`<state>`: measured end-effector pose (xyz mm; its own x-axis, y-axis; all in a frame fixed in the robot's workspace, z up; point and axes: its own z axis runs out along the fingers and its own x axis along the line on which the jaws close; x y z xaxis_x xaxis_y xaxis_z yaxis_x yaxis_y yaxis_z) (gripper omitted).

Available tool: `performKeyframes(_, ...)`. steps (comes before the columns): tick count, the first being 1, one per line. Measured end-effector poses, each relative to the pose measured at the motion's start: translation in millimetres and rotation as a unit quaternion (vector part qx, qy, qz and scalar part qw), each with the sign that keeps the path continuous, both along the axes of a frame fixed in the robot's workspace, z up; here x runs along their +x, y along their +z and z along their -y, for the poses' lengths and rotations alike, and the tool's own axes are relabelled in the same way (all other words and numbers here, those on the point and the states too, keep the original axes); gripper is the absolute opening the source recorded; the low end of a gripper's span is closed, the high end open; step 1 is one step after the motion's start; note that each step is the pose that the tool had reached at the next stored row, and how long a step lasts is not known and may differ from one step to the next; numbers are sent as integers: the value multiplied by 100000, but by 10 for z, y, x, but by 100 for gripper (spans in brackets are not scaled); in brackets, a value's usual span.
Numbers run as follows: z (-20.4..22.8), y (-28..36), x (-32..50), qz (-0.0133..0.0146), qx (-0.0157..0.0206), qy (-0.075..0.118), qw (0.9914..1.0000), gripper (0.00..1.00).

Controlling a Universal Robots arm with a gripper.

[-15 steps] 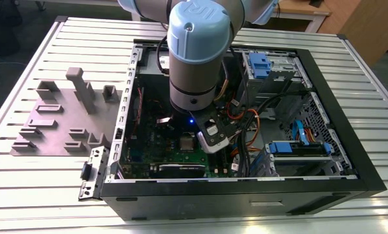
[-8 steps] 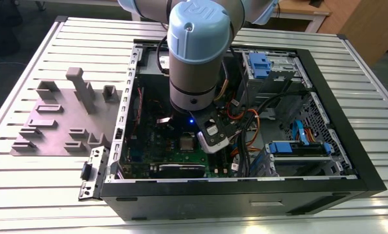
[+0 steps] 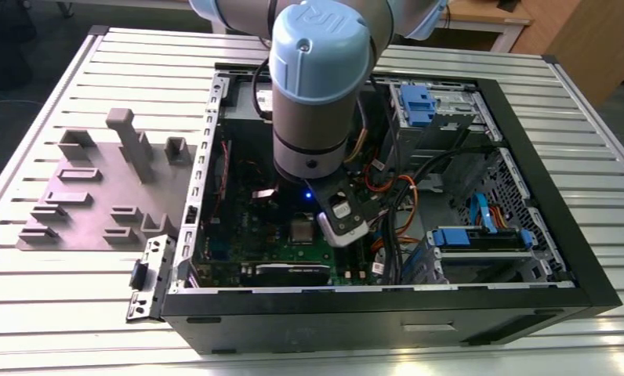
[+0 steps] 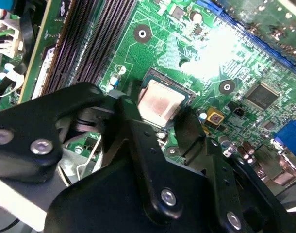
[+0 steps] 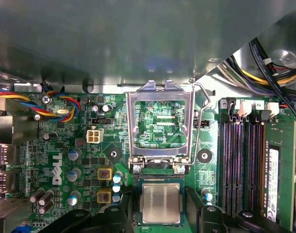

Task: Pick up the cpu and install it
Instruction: 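Place the cpu into insertion slot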

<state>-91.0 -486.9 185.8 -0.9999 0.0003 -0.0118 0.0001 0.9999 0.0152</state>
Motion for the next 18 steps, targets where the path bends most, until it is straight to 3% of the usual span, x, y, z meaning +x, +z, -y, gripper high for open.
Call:
performKeyframes(2,0,1,-1,0,5,-10,100000,55)
performKeyframes(3,1,10,-2,-22,-22,-8,100000,61)
performKeyframes(8,1,84,-2,-30,-6,-17,100000,61)
performKeyframes(18,1,95,-2,-19,7,-10,100000,61)
